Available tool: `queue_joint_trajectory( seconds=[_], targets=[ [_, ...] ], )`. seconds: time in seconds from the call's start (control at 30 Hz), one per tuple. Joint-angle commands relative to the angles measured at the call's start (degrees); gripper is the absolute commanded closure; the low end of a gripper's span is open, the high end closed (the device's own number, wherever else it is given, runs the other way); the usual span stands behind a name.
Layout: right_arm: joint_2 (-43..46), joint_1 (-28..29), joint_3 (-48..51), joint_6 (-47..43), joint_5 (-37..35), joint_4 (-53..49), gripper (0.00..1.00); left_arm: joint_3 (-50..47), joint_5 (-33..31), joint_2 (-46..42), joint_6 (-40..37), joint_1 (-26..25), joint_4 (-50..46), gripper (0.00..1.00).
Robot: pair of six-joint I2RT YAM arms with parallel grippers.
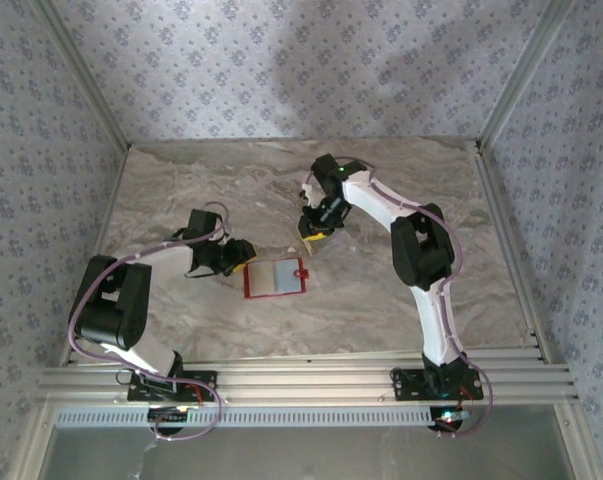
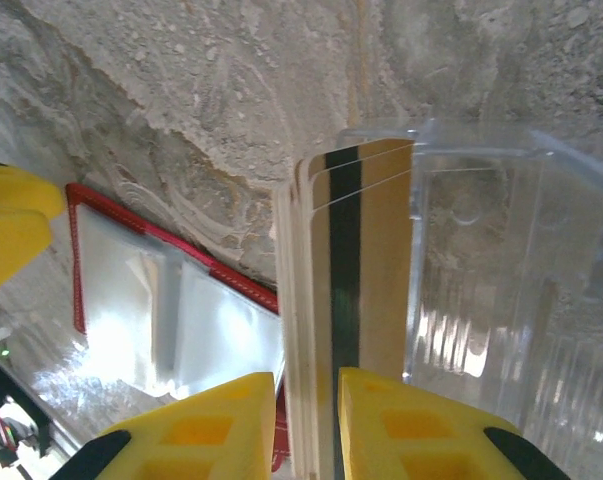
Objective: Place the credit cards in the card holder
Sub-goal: Pick up the credit card from the storage box.
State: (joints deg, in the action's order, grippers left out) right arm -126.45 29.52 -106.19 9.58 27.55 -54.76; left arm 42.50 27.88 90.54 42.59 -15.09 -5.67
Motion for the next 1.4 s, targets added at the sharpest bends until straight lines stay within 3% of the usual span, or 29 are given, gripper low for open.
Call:
queue_joint_trajectory(
  seconds=[0.0, 0.3, 0.47, 0.73, 0.9, 1.37],
  targets=[
    [-1.3, 0.4, -1.6, -0.6, -2.4, -1.7, 0.74, -0.3, 1.5, 1.2, 0.3, 0.3, 1.6, 0.54],
    [-1.9, 0.9, -1.8, -1.1, -4.2, -1.2, 0.72, 2.1, -2.7, -2.5, -0.8, -1.2, -3.3, 0.55],
    [-2.0, 0.5, -1.0, -0.9, 0.3, -0.5, 0.72, 4.9, -2.6, -2.6, -0.3, -2.4, -4.3, 0.57],
    [-0.8, -1.2, 1.9, -0.1, 5.4, 2.7, 0.76, 11.6, 4.5, 5.5, 5.3, -4.6, 2.0, 0.76],
    [-0.5, -2.0, 3.1, 0.0, 7.1, 3.6, 0.8, 17.4, 8.0, 12.0, 9.1, -6.3, 6.1, 0.83],
    [2.0, -2.9, 4.0, 0.8, 7.3, 3.4, 0.84, 26.9, 10.3, 25.3, 12.4, -10.1, 9.7, 0.85]
  ],
)
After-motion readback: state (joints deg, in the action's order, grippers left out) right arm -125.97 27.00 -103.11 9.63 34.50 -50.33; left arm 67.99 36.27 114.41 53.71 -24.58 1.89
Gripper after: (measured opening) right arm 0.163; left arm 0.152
